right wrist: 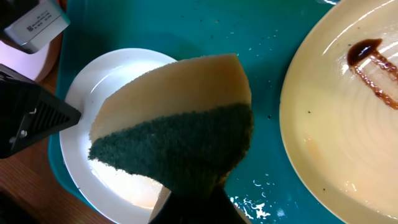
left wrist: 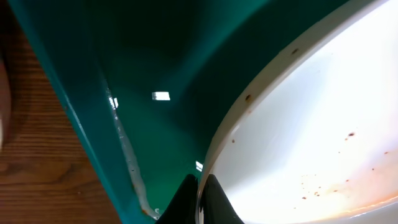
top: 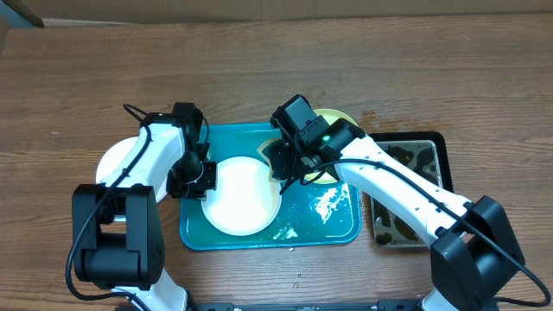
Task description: Clean dirty plates on tray and stack at the side
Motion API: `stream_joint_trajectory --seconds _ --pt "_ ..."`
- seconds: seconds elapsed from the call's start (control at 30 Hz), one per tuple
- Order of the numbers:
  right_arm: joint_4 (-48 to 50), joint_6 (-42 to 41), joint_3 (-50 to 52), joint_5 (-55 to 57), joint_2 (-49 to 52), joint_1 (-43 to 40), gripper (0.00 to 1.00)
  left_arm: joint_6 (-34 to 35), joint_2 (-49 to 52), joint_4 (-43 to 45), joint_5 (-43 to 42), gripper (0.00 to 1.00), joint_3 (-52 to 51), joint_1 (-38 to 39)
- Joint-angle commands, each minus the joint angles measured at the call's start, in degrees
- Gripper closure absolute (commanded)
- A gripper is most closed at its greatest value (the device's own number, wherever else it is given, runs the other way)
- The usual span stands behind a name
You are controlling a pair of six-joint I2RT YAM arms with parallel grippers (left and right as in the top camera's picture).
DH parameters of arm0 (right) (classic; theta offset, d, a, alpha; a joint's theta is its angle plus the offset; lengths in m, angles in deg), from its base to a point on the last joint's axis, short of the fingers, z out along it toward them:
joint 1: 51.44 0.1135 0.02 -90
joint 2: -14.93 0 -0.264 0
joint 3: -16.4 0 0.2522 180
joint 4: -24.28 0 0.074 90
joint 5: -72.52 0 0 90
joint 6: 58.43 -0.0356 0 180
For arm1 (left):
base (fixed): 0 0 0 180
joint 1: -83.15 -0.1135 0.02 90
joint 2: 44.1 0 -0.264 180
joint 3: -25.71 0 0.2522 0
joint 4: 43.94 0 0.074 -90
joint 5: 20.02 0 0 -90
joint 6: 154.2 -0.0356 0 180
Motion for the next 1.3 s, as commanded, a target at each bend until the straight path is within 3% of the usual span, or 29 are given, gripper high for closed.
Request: stream_joint_trajectory --seconds 0.0,0.37,0.47,0.6,0.93,1.27 --pt "0.6 -0.2 0.3 -0.9 1.7 1.3 0.96 -0.5 -1.1 -0.3 1.8 0.96 0.3 0.4" --pt "7.8 -0.4 0.3 0.5 13.0 6.3 0.96 -0.5 -1.1 -0.3 1.7 0.96 0.3 0.4" --pt "7.8 -4.9 0.3 6.3 15.9 6.3 0.96 -0.5 -1.1 -0.4 1.7 0.96 0.3 0.4" --pt "5.9 -10.8 0.3 11.9 17.6 6.0 0.96 -0.5 -1.1 -0.8 1.7 0.96 0.3 0.4" --pt "0.0 -18.3 -0.8 12.7 17.2 5.8 0.96 -0.5 -1.1 0.5 1.9 0.96 -0.9 0.4" --pt "-7.2 -19.6 -6.6 14.6 16.6 5.8 0.96 -0.5 -1.1 1.0 1.9 0.96 -1.6 0.4"
